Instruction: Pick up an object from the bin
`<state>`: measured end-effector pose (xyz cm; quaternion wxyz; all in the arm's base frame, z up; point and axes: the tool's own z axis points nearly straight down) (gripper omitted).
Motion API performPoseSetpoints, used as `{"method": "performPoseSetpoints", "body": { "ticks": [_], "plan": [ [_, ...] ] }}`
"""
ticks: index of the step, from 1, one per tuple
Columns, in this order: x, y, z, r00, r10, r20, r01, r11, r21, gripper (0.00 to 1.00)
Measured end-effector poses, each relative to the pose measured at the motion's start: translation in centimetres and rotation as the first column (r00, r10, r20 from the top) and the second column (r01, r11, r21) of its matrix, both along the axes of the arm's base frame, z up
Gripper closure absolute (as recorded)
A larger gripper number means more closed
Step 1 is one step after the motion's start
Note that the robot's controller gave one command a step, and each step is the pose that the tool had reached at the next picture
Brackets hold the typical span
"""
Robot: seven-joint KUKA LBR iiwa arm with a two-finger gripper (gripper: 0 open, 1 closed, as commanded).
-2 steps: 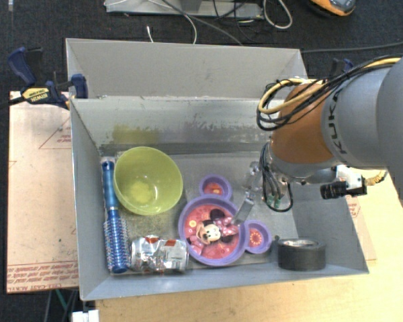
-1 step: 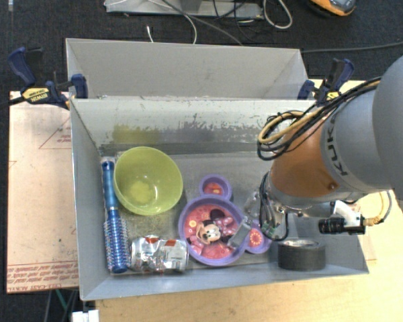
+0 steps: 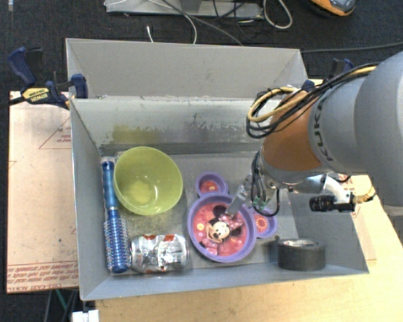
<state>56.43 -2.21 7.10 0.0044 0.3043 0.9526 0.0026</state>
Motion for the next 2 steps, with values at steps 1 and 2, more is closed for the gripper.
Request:
{"method": "performPoseSetpoints", "body": {
  "ticks": [1, 2],
  "plan": [
    [0.0, 0.0, 0.0, 1.0, 0.0, 0.001, 0.0, 1.0, 0.0, 1.0],
    [-0.1, 0.0, 1.3, 1.0, 0.002, -0.001, -0.002, 1.0, 0.0, 1.0]
  ]
}}
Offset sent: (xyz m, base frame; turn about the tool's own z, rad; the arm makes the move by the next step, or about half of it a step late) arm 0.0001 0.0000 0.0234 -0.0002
